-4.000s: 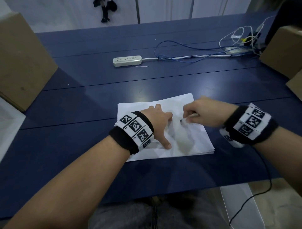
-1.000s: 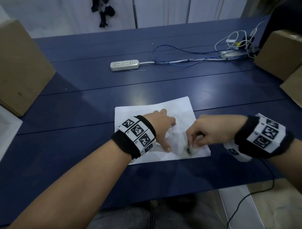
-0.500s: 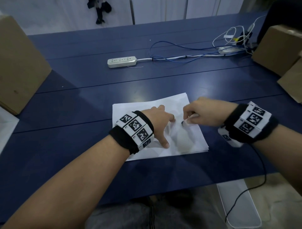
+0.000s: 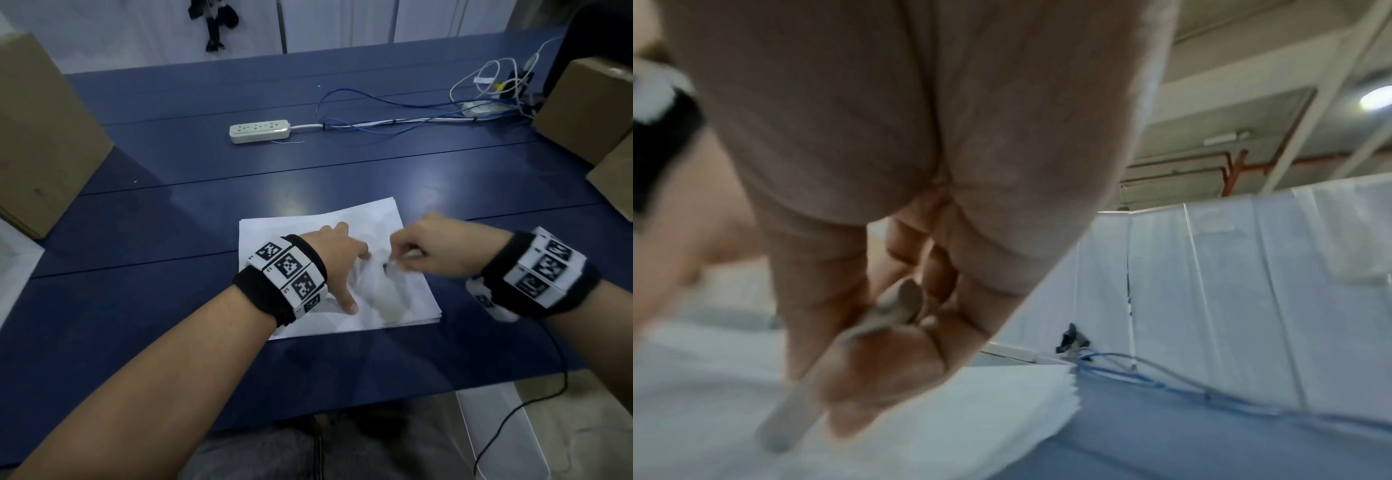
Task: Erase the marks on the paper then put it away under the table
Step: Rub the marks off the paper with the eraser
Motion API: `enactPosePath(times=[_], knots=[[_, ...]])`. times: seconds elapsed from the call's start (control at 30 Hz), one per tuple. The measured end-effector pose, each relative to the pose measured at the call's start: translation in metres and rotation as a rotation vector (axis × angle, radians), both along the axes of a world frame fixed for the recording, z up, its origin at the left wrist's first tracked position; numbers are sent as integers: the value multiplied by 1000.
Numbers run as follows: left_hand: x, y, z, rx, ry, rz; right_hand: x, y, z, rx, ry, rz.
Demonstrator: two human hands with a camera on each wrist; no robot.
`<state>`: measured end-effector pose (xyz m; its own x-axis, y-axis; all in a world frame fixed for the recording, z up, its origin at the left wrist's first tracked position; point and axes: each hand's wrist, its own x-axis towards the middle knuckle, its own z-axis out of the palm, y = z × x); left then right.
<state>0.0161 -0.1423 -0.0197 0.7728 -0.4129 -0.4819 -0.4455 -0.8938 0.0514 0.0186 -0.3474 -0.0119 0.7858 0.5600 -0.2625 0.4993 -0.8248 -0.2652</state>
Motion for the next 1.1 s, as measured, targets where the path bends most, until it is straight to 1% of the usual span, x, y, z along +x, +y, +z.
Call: enactPosePath(times=[0.1,0.13,0.17,0.27,0.3,0.37,0.43,0.5,0.57,0.63,0.7,0.73,0.83,0.87,0.93,1.03,1.1], knots=[[0,-1,0,11,5,-15,-26,-2,0,28,263,134],[0,-1,0,16,5,-17,-26,-2,0,18,293,144],[0,-1,0,17,3,-17,-22,-3,0,14,269,133],[-1,-2,0,15,-1,-4,0,-9,-3,33,107,5],[-2,-2,0,17,-2,-2,3,-12,-3,37,79,-18],[-2,-2,2,22,-4,-3,-4,-15,-3,11,97,7],[0,-2,3,32,5,-10,-21,-12,2,-20,193,82],[-1,-3,3,47,6,-18,-29,-11,3,-19,258,110],[-3,-5,2,36,-17,-7,-19,-10,2,-3,215,60],[-7,-8,0,16,-44,10,-3,-9,0,11,110,-27],[-10,-11,-2,7,-56,15,1,-9,-2,30,42,-42],[-10,-12,-2,4,-61,16,-1,-9,-2,33,57,-14],[-10,-11,-2,-13,-71,21,-22,-5,2,20,246,99],[-10,-11,-2,-12,-74,19,-24,-5,1,15,274,119],[-11,-12,-2,0,-72,13,-14,-6,-2,6,203,100],[-11,-13,-2,11,-70,7,4,-10,-5,24,47,-4],[-11,-11,-2,6,-76,12,-4,-8,-3,41,53,31]])
